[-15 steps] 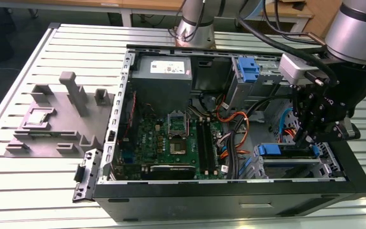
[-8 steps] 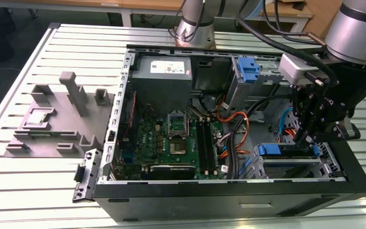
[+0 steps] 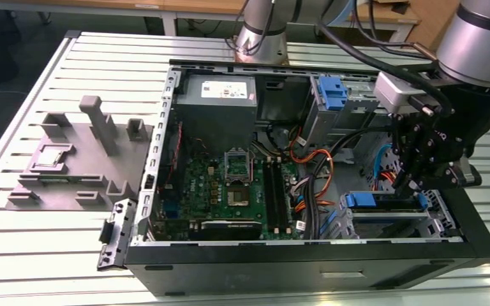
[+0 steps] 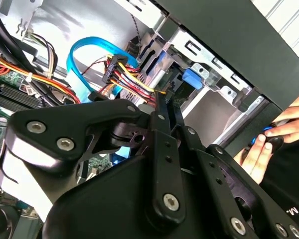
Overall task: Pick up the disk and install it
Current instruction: 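Insert the first disk wire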
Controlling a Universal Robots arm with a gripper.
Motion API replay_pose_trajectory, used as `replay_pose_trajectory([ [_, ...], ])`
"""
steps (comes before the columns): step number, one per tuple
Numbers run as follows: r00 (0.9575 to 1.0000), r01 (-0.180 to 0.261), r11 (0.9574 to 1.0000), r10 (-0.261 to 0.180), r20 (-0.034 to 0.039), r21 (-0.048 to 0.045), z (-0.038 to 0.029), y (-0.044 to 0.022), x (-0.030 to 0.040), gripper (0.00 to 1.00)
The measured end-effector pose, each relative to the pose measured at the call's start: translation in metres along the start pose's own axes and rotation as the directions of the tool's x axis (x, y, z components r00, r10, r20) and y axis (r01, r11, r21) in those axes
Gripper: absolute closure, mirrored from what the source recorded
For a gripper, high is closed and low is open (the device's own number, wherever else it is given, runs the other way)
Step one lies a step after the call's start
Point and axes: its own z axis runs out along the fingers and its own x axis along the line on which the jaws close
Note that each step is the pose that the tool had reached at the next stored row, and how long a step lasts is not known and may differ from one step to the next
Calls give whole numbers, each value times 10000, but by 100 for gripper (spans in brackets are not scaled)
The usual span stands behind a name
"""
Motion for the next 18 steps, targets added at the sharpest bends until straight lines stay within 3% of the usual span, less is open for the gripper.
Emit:
replay_pose_trajectory([
  [8,9999,-147,9999,147,53,-46,8,-19,23,83],
  [18,9984,-570,9983,570,56,-110,25,-23,27,83],
])
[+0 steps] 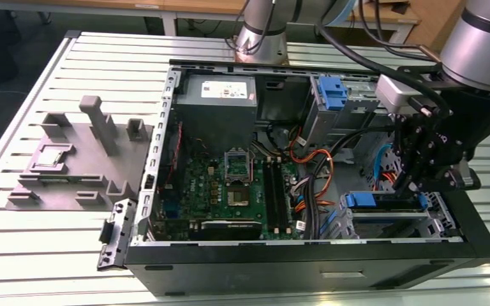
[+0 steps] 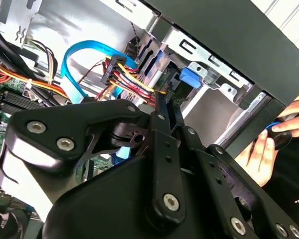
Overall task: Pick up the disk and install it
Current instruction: 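Insert the first disk wire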
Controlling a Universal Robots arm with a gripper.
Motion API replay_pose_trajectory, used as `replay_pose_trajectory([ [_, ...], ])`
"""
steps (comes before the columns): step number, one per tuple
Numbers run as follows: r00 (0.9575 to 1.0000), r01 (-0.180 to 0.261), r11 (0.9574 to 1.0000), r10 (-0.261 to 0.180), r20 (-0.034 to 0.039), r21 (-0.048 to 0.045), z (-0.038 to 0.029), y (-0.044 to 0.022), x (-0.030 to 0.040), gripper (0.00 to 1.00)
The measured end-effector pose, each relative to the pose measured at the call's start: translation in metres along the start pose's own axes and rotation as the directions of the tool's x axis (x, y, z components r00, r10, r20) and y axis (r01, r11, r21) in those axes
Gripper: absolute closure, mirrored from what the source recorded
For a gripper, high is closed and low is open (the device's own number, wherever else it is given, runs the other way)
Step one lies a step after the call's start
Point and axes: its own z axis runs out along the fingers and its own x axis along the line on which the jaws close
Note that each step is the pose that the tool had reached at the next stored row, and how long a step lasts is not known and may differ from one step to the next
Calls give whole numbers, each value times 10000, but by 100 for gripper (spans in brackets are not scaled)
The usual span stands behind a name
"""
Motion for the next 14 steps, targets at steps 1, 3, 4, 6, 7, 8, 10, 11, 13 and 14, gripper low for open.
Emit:
replay_pose_trajectory([
  [1,10000,-50,10000,50,6,-7,3,-1,0,83],
  [3,9999,-102,9999,102,32,-14,6,-11,-1,83],
  [4,9999,-141,9999,141,34,-20,8,-19,-1,83],
  [6,9997,-222,9997,222,31,-31,9,-30,-2,83],
  [7,9997,-250,9997,250,29,-35,10,-30,-1,83],
  [8,9996,-263,9996,263,29,-37,11,-30,-1,83],
  [10,9996,-272,9996,272,34,-39,14,-30,-1,83],
  [11,9996,-274,9996,274,37,-39,16,-31,-2,83],
  [13,9996,-276,9996,276,50,-39,19,-30,-2,83],
  [14,9996,-276,9996,276,61,-40,22,-30,-3,83],
])
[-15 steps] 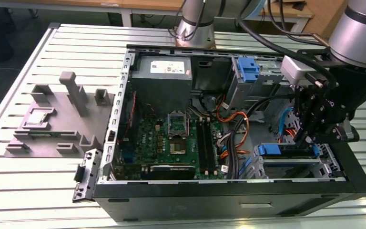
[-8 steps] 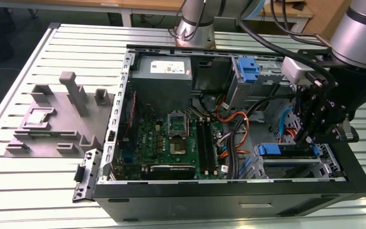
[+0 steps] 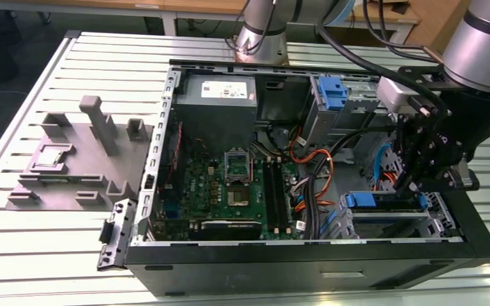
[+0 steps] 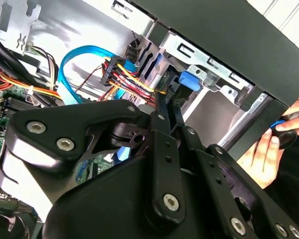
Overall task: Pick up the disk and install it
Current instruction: 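Insert the first disk wire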
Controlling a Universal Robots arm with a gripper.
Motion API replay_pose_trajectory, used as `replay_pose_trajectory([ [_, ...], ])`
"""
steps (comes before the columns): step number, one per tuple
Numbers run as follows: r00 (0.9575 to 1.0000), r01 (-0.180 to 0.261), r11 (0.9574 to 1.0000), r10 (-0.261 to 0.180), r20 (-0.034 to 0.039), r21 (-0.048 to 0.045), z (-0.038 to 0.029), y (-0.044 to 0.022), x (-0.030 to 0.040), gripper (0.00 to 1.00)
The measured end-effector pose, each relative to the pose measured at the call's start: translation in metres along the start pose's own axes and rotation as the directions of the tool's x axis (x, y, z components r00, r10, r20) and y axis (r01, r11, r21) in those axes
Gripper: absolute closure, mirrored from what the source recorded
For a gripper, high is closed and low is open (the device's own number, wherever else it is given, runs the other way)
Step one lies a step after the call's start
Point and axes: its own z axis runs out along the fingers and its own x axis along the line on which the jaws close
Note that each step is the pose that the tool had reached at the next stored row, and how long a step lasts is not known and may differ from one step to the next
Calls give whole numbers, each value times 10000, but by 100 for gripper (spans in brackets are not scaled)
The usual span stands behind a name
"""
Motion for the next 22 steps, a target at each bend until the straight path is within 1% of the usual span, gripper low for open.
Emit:
replay_pose_trajectory([
  [6,10000,-2,10000,2,24,2,-1,5,3,83],
  [12,10000,-10,10000,10,84,0,7,6,8,83],
  [19,9999,-28,10000,28,114,-2,41,7,49,83],
  [22,9999,-30,10000,30,118,-3,46,7,54,83],
])
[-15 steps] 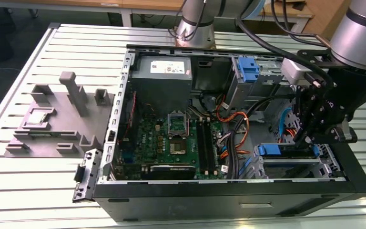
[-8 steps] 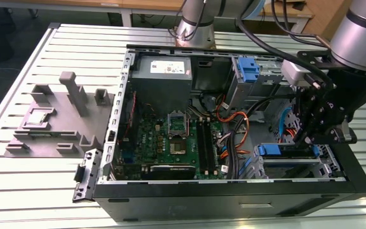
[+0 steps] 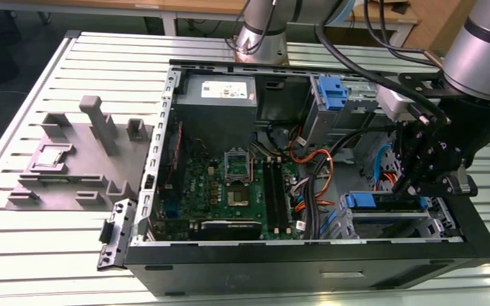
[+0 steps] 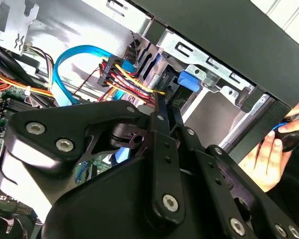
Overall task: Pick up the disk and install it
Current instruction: 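Insert the first disk wire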
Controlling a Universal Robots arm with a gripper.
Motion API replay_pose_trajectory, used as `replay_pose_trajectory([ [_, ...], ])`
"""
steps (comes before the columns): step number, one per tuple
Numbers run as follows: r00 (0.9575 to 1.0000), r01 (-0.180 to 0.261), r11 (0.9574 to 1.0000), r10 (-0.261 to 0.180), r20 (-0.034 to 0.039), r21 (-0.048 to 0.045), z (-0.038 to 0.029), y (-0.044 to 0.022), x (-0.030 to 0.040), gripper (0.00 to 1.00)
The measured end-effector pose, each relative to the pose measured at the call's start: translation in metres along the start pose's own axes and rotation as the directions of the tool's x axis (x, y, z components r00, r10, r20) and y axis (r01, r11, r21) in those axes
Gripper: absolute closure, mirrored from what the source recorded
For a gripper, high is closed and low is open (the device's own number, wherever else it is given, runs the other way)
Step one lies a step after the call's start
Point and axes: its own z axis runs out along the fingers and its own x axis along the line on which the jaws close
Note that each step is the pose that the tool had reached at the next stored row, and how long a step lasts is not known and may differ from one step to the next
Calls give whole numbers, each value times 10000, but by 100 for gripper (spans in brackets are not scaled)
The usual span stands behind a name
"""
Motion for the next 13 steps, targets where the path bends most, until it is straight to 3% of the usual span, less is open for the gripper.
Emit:
replay_pose_trajectory([
  [8,10000,-1,10000,1,10,-1,0,0,3,82],
  [9,10000,-2,10000,2,13,0,-8,0,3,75],
  [13,10000,-2,10000,2,28,-3,-65,-3,10,75],
])
